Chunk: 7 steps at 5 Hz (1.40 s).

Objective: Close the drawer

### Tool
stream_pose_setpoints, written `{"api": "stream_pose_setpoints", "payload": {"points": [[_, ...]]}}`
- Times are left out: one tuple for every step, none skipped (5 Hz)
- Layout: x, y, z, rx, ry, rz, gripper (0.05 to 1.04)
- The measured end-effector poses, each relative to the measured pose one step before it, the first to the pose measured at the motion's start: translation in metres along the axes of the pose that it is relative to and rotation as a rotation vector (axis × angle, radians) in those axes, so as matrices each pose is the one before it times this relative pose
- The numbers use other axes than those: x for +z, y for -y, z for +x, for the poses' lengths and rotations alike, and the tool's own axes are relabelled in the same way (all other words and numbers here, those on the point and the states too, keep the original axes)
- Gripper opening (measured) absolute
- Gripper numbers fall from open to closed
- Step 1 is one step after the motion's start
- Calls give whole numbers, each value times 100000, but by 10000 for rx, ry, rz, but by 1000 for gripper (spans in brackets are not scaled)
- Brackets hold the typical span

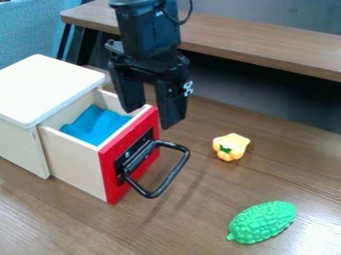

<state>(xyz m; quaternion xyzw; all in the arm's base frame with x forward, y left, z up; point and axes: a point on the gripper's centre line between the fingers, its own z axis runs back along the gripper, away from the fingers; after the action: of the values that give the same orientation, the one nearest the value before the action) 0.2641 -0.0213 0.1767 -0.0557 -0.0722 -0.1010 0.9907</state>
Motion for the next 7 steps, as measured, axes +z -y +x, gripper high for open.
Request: {"api": "stream_pose_setpoints", "payload": {"points": [[-763, -132, -38, 113, -268, -48, 999], [-3748, 554, 1515, 124, -795, -169, 999], [-3968, 1012, 2084, 190, -275, -33, 999], [-727, 153, 646, 198, 282, 15, 999], [-699, 48, 87, -136, -96, -91, 999], [-19, 68, -95, -69, -26, -43, 999], [731, -753, -538, 26, -151, 10, 999]]}}
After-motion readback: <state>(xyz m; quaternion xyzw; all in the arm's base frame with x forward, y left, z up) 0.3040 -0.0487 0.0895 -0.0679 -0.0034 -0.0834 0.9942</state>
